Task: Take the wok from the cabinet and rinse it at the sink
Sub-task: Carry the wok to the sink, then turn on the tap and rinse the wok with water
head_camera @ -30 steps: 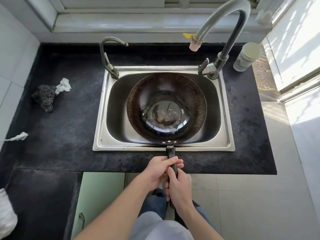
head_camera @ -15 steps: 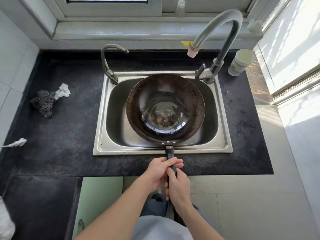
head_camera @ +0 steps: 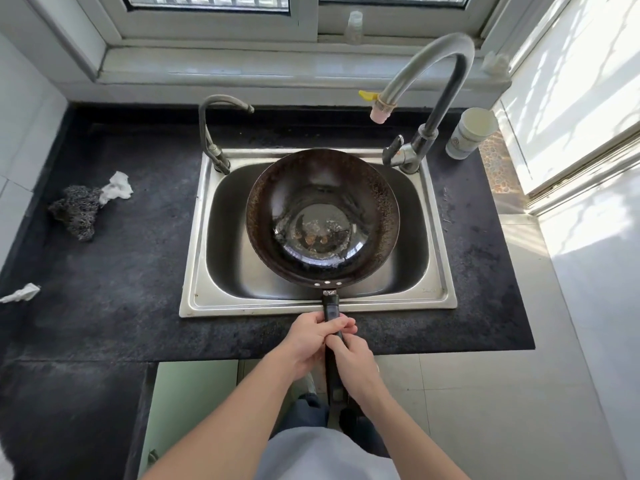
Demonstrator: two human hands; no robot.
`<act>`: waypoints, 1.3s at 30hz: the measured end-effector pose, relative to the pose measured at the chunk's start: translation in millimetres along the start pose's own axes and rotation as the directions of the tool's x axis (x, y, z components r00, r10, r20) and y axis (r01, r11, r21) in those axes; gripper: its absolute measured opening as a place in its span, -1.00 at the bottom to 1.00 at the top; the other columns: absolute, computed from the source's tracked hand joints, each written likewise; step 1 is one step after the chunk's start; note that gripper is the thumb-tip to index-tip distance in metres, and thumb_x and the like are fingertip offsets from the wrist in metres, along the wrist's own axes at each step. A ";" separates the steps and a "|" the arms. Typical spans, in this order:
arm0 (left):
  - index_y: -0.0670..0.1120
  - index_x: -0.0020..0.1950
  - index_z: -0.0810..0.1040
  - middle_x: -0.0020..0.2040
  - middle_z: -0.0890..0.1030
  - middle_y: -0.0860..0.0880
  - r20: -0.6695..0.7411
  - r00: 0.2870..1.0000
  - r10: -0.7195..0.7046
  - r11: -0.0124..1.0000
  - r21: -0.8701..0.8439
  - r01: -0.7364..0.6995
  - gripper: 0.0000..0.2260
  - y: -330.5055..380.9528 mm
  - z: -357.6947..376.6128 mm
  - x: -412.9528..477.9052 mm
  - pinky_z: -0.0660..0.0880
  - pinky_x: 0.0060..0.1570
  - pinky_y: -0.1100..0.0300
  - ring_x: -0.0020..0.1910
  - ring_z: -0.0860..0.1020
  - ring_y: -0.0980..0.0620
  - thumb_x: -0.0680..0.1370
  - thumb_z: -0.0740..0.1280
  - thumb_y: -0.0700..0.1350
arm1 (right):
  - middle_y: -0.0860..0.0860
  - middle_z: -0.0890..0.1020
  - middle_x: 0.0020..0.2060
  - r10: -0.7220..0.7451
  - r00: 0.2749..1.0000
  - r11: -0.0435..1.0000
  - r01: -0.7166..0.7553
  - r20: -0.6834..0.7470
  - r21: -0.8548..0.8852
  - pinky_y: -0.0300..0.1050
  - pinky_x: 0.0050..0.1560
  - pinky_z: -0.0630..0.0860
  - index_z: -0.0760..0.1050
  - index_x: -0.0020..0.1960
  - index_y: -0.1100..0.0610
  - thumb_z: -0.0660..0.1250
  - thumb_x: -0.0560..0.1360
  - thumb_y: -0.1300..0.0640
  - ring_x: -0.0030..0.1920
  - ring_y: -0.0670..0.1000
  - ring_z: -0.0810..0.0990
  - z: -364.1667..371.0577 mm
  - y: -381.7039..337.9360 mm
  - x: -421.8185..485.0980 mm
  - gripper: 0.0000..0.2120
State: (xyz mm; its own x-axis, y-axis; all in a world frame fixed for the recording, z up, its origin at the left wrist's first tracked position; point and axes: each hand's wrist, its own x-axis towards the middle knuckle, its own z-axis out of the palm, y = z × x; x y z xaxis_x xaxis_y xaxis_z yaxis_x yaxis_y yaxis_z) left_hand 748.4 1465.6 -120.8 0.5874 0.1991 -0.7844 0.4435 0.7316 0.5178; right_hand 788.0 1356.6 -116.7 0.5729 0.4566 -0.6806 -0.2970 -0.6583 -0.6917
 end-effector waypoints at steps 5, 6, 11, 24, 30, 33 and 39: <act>-0.24 0.11 0.62 0.02 0.73 -0.19 -0.059 0.998 0.036 0.999 -0.032 -0.038 -0.85 -3.3 6.3 -5.2 0.64 -0.03 0.10 0.02 0.71 -0.12 0.58 0.36 -0.23 | -0.05 0.71 -0.38 -0.072 0.997 0.969 0.071 0.007 -0.238 0.06 -0.07 0.65 0.61 -0.16 0.02 0.25 0.43 -0.27 -0.29 -0.05 0.68 -68.2 -15.0 9.4 -0.62; -0.26 0.13 0.60 0.02 0.73 -0.19 -0.070 0.997 0.033 0.998 -0.058 -0.037 -0.84 -4.0 7.9 -5.3 0.64 0.00 0.07 0.02 0.71 -0.12 0.58 0.35 -0.23 | -0.07 0.71 -0.36 -0.130 0.991 0.943 0.113 -0.034 -0.314 0.02 -0.07 0.63 0.58 -0.15 -0.01 0.24 0.45 -0.27 -0.25 -0.07 0.67 -81.4 -22.7 14.3 -0.65; -0.27 0.11 0.59 -0.02 0.70 -0.21 -0.160 0.987 0.018 0.994 -0.107 -0.036 -0.83 -6.9 17.8 -8.0 0.66 -0.10 0.03 -0.12 0.72 -0.12 0.59 0.36 -0.20 | -0.09 0.63 -0.05 -0.446 0.891 0.771 0.335 -0.084 -0.541 -0.18 -0.03 0.50 0.48 0.10 -0.01 0.32 0.55 -0.07 -0.02 -0.05 0.60 -129.2 -79.2 53.7 -0.81; -0.22 -0.02 0.57 -0.30 0.48 -0.08 -0.415 0.907 0.070 0.992 -0.071 -0.109 -0.80 -14.1 48.2 -9.4 0.41 -0.50 0.21 -0.51 0.45 0.06 0.59 0.36 -0.06 | 0.13 0.26 0.56 -0.536 0.841 0.705 0.492 0.070 -0.511 0.03 0.52 0.18 -0.05 0.62 0.15 0.18 0.56 0.27 0.53 0.14 0.26 -181.5 -210.2 156.9 -0.30; -0.28 0.10 0.57 -0.30 0.49 -0.05 -0.445 0.894 0.057 0.988 -0.104 -0.115 -0.76 -11.3 53.4 -11.7 0.39 -0.53 0.25 -0.53 0.42 0.08 0.59 0.36 -0.10 | 0.13 0.18 0.59 -0.564 0.816 0.636 0.529 0.129 -0.562 0.01 0.55 0.12 -0.02 0.61 0.18 0.16 0.55 0.32 0.57 0.15 0.18 -184.1 -209.1 164.0 -0.31; -0.31 0.15 0.56 -0.30 0.50 -0.04 -0.446 0.894 0.045 0.987 -0.118 -0.108 -0.73 -10.5 54.6 -12.3 0.39 -0.52 0.25 -0.52 0.42 0.07 0.59 0.36 -0.11 | 0.14 0.15 0.60 -0.573 0.803 0.601 0.548 0.165 -0.582 -0.02 0.54 0.07 -0.02 0.61 0.21 0.18 0.55 0.32 0.59 0.13 0.12 -185.9 -210.2 166.9 -0.32; -0.23 0.08 0.54 -0.27 0.45 -0.07 -0.419 0.907 0.049 0.987 -0.118 -0.108 -0.82 -8.3 56.5 -13.4 0.36 -0.52 0.27 -0.54 0.40 0.07 0.61 0.33 -0.12 | 0.16 0.12 0.60 -0.570 0.796 0.575 0.565 0.206 -0.592 -0.05 0.54 0.03 -0.03 0.60 0.24 0.20 0.56 0.31 0.60 0.13 0.08 -187.7 -211.5 170.3 -0.31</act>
State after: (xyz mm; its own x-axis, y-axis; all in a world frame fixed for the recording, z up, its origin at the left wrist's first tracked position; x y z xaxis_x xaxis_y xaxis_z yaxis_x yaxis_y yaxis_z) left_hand 775.0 1420.0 -95.2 0.2704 0.4898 -0.8289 0.2945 0.7776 0.5556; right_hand 1091.7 1461.2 -41.1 0.4676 0.8616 -0.1974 0.6052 -0.4748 -0.6390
